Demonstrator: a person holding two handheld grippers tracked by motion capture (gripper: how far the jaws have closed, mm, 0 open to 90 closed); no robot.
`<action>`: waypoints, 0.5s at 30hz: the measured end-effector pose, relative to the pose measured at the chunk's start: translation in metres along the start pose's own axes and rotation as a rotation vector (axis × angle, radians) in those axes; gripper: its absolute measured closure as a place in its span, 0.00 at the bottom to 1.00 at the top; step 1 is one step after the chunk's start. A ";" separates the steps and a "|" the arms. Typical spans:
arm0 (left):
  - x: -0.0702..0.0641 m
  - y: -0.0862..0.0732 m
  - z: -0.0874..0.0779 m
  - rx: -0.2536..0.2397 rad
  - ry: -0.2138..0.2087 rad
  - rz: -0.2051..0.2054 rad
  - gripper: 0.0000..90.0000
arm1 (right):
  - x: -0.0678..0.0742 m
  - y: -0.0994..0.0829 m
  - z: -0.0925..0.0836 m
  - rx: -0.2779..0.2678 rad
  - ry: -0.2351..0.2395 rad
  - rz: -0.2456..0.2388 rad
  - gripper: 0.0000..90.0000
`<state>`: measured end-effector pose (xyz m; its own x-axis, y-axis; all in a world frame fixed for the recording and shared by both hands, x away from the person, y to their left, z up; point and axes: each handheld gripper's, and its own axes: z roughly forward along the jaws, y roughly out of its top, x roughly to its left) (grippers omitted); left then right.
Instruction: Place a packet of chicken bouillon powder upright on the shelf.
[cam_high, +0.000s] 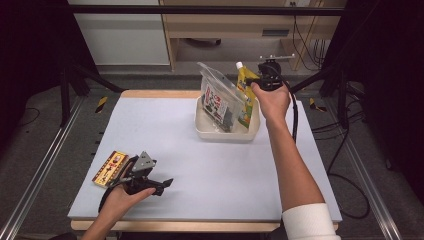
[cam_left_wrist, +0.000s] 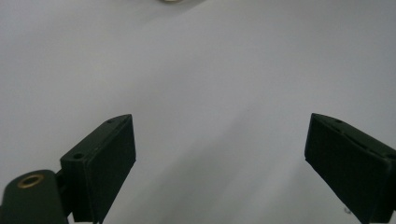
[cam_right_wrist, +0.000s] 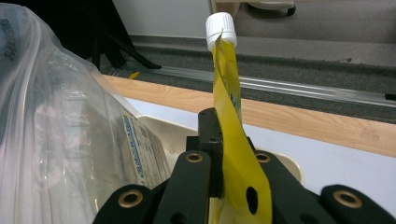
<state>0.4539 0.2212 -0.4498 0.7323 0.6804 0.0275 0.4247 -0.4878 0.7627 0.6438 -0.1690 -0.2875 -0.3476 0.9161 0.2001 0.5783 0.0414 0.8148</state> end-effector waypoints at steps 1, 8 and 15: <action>0.000 0.000 0.000 0.000 0.000 0.000 0.09 | 0.000 -0.001 0.000 -0.005 0.000 0.001 1.00; 0.000 0.000 0.000 0.000 0.000 0.000 0.09 | 0.000 -0.008 0.003 -0.033 0.007 -0.011 1.00; 0.000 0.000 0.000 0.002 -0.001 0.001 0.09 | -0.003 -0.015 0.007 -0.060 0.024 -0.023 1.00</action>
<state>0.4539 0.2210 -0.4504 0.7330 0.6796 0.0278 0.4249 -0.4894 0.7615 0.6414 -0.1696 -0.3037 -0.3783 0.9054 0.1928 0.5249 0.0382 0.8503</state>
